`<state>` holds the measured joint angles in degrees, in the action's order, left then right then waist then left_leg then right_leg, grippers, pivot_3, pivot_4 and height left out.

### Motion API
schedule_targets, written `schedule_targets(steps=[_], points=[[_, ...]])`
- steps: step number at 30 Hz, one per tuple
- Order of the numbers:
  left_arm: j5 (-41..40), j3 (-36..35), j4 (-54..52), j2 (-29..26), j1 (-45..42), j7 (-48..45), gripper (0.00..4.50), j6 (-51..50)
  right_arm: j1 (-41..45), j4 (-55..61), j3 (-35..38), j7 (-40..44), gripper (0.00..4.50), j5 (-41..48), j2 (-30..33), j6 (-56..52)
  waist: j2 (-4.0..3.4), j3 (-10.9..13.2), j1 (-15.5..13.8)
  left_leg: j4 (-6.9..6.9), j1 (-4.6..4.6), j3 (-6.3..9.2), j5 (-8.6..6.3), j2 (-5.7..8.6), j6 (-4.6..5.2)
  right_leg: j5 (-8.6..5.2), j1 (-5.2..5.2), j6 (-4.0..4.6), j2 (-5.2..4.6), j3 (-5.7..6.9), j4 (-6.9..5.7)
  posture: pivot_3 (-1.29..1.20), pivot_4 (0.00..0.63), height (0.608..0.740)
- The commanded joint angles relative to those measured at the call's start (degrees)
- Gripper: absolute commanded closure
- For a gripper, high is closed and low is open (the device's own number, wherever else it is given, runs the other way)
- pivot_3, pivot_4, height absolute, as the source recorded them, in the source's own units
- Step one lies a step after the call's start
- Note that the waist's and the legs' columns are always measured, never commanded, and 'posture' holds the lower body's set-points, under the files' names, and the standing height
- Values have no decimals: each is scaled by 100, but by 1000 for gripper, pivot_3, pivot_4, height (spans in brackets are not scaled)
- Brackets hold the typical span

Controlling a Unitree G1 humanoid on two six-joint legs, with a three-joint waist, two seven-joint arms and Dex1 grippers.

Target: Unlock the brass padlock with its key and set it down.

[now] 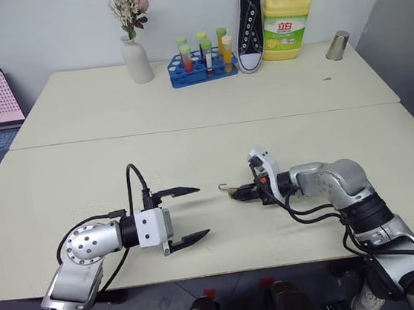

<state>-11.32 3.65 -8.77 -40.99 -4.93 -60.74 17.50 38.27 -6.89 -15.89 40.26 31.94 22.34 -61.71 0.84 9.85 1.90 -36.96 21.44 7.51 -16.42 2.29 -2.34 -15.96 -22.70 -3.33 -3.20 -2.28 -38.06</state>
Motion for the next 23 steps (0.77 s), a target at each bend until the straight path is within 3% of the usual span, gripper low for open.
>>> schedule_targets(steps=[1,6,9,10,16,23], points=[[-315,-20,-251,17,-1,68,0,-526,142,-28,-116,179,2974,-384,183,344,0,0,1,0,1,0,0,0,0,0,-1,0,0,0,0,0,150,740],[-863,-232,-448,154,-242,503,0,-1953,-251,712,44,347,1293,-709,962,757,2,-1,-44,-9,12,14,0,-1,0,1,1,-2,-6,13,-1,0,150,740],[-871,-232,-609,79,-305,612,0,-2482,-613,1451,199,492,208,-705,1402,948,1,-1,-21,-12,24,18,0,2,0,1,-2,-2,-8,20,3,0,150,740],[-718,-202,-618,56,-356,738,0,-2638,-773,1820,324,574,51,-627,1575,1005,1,0,-17,-10,24,14,0,3,0,1,-4,-2,-8,18,2,0,150,740],[-670,-156,-790,-122,-333,552,0,-2866,-1802,3492,1016,797,51,-260,2201,1245,1,-1,13,-6,52,5,1,0,-1,1,-47,-2,3,7,-7,0,150,740],[-791,-88,-720,-180,-315,155,0,-2898,-2349,4007,1272,717,51,-224,2309,1405,1,-1,-15,-11,50,3,1,-1,-1,1,-42,-2,2,6,-9,0,150,740]])
